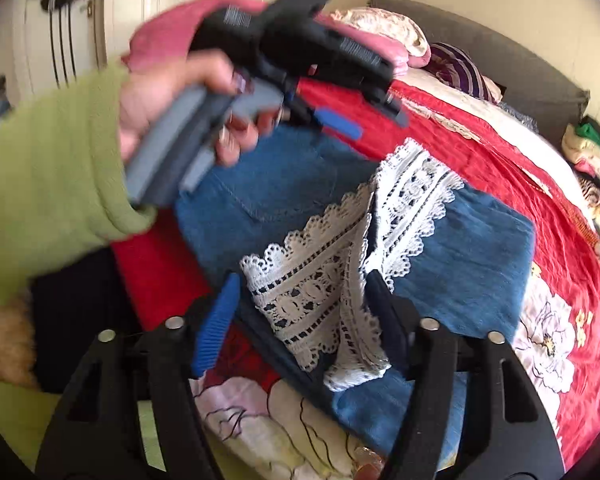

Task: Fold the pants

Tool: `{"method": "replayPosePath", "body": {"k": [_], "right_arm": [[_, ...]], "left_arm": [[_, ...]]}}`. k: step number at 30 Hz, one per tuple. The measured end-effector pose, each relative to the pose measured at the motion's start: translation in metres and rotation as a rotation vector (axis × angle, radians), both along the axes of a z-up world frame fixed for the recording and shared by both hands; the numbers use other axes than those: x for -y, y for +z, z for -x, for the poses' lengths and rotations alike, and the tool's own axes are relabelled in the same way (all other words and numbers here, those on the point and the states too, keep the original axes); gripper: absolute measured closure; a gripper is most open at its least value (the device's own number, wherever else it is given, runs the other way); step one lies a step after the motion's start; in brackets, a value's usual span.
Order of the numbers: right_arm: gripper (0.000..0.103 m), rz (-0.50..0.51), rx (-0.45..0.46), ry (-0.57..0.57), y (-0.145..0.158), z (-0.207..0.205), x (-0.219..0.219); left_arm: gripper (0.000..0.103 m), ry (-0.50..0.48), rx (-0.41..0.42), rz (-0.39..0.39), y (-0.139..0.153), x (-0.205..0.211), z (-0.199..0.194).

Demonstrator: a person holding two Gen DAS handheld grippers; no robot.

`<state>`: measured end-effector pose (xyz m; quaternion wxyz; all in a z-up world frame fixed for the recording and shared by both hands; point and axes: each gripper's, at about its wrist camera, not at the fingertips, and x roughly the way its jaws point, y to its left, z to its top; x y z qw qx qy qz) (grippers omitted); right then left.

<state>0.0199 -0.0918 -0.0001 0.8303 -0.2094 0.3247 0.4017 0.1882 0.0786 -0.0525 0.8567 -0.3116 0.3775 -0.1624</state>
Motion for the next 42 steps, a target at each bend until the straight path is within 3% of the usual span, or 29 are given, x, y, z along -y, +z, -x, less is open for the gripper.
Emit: {"method": "replayPosePath", "body": {"k": [2, 6, 12, 14, 15, 16, 17, 21, 24, 27, 28, 30, 32, 34, 37, 42], "right_arm": [[0.035, -0.066, -0.018, -0.029, 0.017, -0.005, 0.018], [0.030, -0.187, -0.020, -0.147, 0.043, -0.037, 0.062], [0.030, -0.146, -0.093, -0.333, 0.028, -0.104, 0.095], [0.030, -0.168, -0.142, -0.365, 0.019, -0.126, 0.100], [0.030, -0.174, -0.164, -0.372, 0.016, -0.135, 0.100], [0.030, -0.169, -0.189, -0.397, 0.012, -0.149, 0.099], [0.030, -0.168, -0.202, -0.400, 0.008, -0.154, 0.097], [0.030, -0.183, -0.247, -0.428, -0.008, -0.185, 0.093], [0.030, -0.179, -0.217, -0.415, -0.009, -0.187, 0.086], [0.030, -0.108, -0.168, -0.406, -0.017, -0.190, 0.071], [0.030, -0.071, -0.146, -0.416, -0.022, -0.191, 0.067], [0.030, -0.030, -0.125, -0.428, -0.027, -0.191, 0.063], [0.029, -0.005, -0.110, -0.445, -0.031, -0.191, 0.063], [0.028, 0.017, -0.101, -0.452, -0.033, -0.190, 0.063], [0.026, -0.017, -0.103, -0.443, -0.024, -0.184, 0.070], [0.019, -0.107, -0.084, -0.425, 0.000, -0.160, 0.087]], "left_arm": [[0.034, -0.024, -0.002, -0.003, 0.000, 0.007, -0.004], [0.034, -0.053, -0.024, -0.022, -0.003, 0.017, -0.015], [0.034, -0.103, -0.109, -0.005, -0.019, 0.033, -0.044], [0.043, -0.116, -0.116, 0.018, -0.023, 0.038, -0.048], [0.057, -0.123, -0.115, 0.030, -0.024, 0.039, -0.049], [0.082, -0.126, -0.107, 0.048, -0.024, 0.041, -0.048], [0.089, -0.117, -0.094, 0.047, -0.022, 0.042, -0.048], [0.091, -0.102, -0.028, 0.042, -0.002, 0.040, -0.036], [0.091, -0.082, 0.034, -0.052, 0.021, 0.040, -0.015], [0.090, -0.050, 0.018, -0.240, 0.021, 0.048, -0.013], [0.090, -0.048, 0.001, -0.258, 0.016, 0.049, -0.016], [0.086, -0.032, -0.038, -0.249, 0.001, 0.046, -0.024], [0.073, -0.019, -0.051, -0.261, -0.008, 0.045, -0.029], [0.067, -0.015, -0.051, -0.248, -0.008, 0.036, -0.026], [0.054, 0.000, -0.028, -0.239, 0.003, 0.028, -0.015], [0.038, 0.022, 0.030, -0.338, 0.038, 0.027, 0.018]]}}
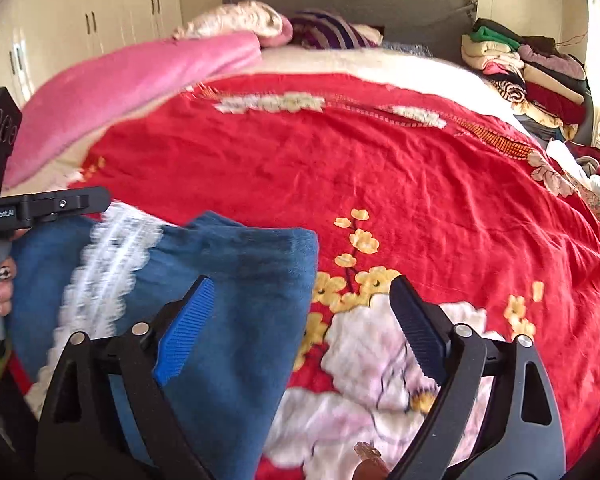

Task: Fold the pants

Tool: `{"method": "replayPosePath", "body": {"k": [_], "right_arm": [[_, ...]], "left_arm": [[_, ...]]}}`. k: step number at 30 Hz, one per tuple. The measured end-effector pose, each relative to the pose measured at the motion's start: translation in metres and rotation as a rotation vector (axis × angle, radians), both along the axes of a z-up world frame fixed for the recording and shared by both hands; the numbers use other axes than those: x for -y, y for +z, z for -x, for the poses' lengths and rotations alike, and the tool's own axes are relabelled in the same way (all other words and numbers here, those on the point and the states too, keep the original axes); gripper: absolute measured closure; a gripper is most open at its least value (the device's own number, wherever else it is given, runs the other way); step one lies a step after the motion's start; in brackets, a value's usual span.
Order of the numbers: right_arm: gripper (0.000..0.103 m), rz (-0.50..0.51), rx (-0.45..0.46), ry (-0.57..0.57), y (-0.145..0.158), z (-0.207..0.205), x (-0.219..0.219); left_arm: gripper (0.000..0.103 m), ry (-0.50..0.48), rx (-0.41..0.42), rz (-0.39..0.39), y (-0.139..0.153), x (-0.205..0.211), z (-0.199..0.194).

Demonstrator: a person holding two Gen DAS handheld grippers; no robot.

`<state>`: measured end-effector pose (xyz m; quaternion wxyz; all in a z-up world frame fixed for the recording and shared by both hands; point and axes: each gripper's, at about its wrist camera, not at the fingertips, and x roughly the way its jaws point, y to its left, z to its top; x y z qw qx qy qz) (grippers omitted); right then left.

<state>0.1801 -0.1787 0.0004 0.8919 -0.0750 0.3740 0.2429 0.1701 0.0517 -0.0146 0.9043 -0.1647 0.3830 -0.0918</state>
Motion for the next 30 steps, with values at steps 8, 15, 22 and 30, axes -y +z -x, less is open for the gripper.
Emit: {"method": "replayPosePath", "body": {"k": [8, 15, 22, 30], "right_arm": [[0.013, -0.019, 0.066, 0.061, 0.023, 0.051, 0.014], [0.013, 0.036, 0.118, 0.139, 0.030, 0.094, 0.012], [0.013, 0.024, 0.108, 0.178, 0.025, 0.119, 0.015], [0.013, -0.003, 0.068, 0.199, 0.014, 0.129, 0.021]], "left_arm": [[0.009, 0.006, 0.011, -0.138, 0.024, 0.009, 0.057], [0.008, -0.004, -0.002, -0.144, 0.024, 0.016, 0.097], [0.009, -0.030, -0.068, -0.044, 0.002, 0.026, 0.124], [0.021, -0.087, -0.153, 0.022, -0.023, 0.048, 0.134]]}}
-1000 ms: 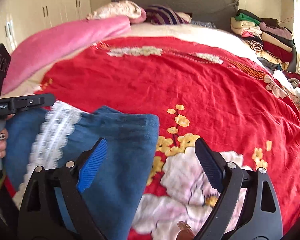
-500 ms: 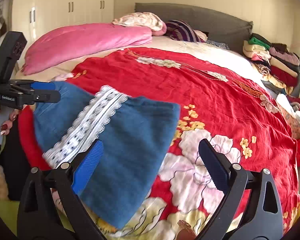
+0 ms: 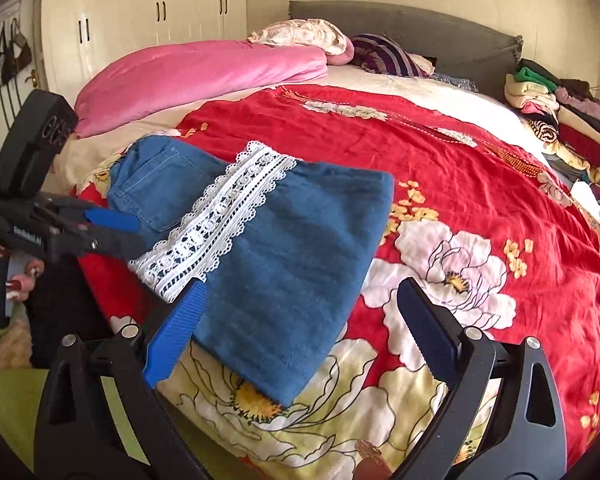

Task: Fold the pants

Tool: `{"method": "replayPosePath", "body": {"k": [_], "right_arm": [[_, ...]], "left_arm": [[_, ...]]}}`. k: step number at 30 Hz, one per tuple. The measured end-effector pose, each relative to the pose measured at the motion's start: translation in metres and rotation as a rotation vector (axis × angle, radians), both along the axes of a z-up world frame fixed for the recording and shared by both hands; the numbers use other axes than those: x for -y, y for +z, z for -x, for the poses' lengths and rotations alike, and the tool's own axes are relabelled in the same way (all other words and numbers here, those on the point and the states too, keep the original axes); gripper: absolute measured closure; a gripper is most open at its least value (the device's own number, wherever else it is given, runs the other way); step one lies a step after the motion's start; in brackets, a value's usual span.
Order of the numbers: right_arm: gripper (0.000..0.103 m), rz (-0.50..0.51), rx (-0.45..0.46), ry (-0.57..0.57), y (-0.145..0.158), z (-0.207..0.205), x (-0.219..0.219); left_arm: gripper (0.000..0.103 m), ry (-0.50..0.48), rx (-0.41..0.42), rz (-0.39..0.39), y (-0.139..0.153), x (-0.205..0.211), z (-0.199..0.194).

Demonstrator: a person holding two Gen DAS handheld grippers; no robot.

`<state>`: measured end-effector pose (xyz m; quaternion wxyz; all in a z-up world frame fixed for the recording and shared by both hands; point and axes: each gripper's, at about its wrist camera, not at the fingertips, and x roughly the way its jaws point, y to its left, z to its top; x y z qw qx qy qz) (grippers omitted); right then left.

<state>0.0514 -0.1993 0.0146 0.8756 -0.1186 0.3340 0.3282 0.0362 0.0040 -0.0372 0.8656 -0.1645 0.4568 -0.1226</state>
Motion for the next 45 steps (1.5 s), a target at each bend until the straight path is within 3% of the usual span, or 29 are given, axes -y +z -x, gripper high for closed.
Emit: {"method": "replayPosePath", "body": {"k": [7, 9, 10, 11, 14, 16, 20, 21, 23, 27, 34, 37, 45], "right_arm": [[0.013, -0.009, -0.013, 0.028, -0.009, 0.005, -0.004], [0.013, -0.009, -0.025, 0.031, -0.014, 0.004, -0.007], [0.013, -0.010, -0.029, 0.031, -0.015, 0.004, -0.008], [0.013, -0.009, -0.034, 0.034, -0.018, 0.004, -0.010], [0.014, 0.002, -0.043, 0.041, -0.022, 0.004, -0.015], [0.021, -0.006, -0.042, 0.055, -0.019, 0.006, -0.017], [0.025, -0.019, -0.028, 0.111, -0.013, 0.010, -0.028], [0.031, -0.010, -0.039, 0.116, -0.016, 0.009, -0.031], [0.043, 0.025, -0.062, 0.118, -0.025, 0.006, -0.035], [0.049, 0.120, -0.103, 0.090, -0.048, 0.002, -0.034], [0.049, 0.096, -0.137, 0.066, -0.058, 0.000, -0.023], [0.047, 0.091, -0.138, 0.069, -0.054, 0.001, -0.023], [0.034, 0.020, -0.130, 0.024, -0.034, -0.002, -0.005]], "left_arm": [[0.024, 0.019, -0.054, -0.047, -0.018, 0.018, -0.006], [0.038, 0.030, -0.067, -0.075, -0.021, 0.024, -0.009], [0.053, 0.028, -0.065, -0.080, -0.022, 0.026, -0.010], [0.074, 0.023, -0.065, -0.078, -0.024, 0.027, -0.011], [0.084, 0.005, -0.066, -0.072, -0.022, 0.024, -0.009], [0.087, -0.014, -0.049, -0.094, -0.014, 0.022, -0.002], [0.085, -0.017, -0.054, -0.120, -0.015, 0.023, 0.001], [0.085, -0.019, -0.056, -0.129, -0.017, 0.025, 0.001], [0.082, -0.021, -0.057, -0.127, -0.019, 0.025, 0.000], [0.075, -0.022, -0.061, -0.110, -0.022, 0.023, -0.001], [0.069, -0.028, -0.060, -0.127, -0.021, 0.027, -0.001], [0.062, -0.022, -0.052, -0.140, -0.017, 0.027, -0.001], [0.061, -0.020, -0.021, -0.181, -0.006, 0.026, 0.004]]}}
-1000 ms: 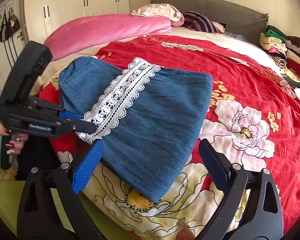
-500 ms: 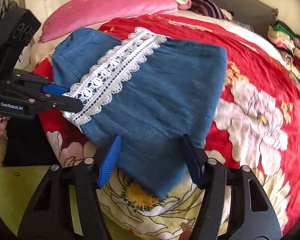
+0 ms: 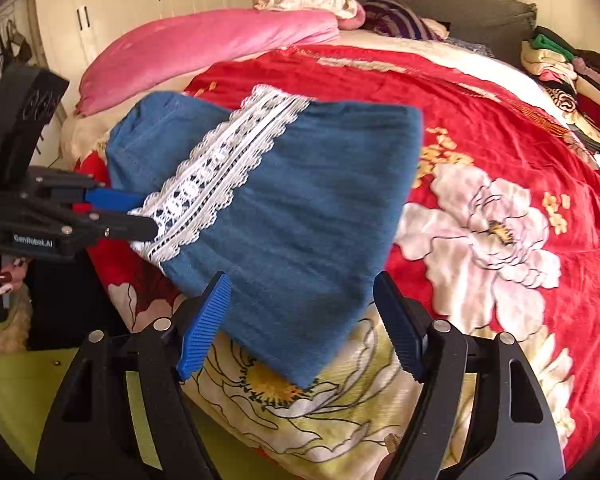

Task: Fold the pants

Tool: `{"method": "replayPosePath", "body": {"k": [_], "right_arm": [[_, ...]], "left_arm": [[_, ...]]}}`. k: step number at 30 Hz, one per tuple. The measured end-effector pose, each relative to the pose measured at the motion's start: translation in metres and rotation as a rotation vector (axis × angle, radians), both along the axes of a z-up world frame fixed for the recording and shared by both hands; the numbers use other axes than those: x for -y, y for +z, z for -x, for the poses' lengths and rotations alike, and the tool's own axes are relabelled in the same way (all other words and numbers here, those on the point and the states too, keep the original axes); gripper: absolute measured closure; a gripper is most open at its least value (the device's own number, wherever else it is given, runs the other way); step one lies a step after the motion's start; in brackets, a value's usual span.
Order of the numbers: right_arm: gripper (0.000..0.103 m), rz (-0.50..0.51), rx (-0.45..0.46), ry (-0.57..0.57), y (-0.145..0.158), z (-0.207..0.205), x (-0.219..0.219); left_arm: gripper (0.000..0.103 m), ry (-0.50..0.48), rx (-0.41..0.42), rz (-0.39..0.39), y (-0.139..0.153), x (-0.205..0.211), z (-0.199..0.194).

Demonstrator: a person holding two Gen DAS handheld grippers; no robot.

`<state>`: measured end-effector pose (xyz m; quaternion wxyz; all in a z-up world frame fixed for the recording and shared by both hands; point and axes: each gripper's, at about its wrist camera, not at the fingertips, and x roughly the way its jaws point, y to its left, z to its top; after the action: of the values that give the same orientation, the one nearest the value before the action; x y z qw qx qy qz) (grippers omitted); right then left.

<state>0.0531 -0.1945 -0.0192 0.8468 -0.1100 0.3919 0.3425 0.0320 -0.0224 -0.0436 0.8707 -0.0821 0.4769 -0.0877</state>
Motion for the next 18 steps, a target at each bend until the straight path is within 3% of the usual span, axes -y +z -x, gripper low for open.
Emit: {"method": "replayPosePath", "body": {"k": [3, 5, 10, 13, 18], "right_arm": [[0.028, -0.023, 0.012, -0.018, 0.009, -0.002, 0.006], [0.023, -0.033, 0.025, -0.024, 0.015, -0.003, 0.008], [0.019, -0.056, 0.055, -0.027, 0.030, -0.002, 0.008], [0.016, -0.069, 0.068, -0.031, 0.039, -0.004, 0.007], [0.014, -0.086, 0.105, -0.029, 0.057, -0.006, 0.002]], "left_arm": [[0.060, 0.009, 0.014, -0.006, 0.005, -0.003, 0.003], [0.045, 0.019, 0.028, -0.016, 0.009, -0.005, 0.005], [0.044, 0.023, 0.051, -0.040, 0.018, -0.008, 0.011], [0.034, 0.042, 0.070, -0.059, 0.025, -0.014, 0.014], [0.031, 0.078, 0.101, -0.071, 0.037, -0.029, 0.022]]}}
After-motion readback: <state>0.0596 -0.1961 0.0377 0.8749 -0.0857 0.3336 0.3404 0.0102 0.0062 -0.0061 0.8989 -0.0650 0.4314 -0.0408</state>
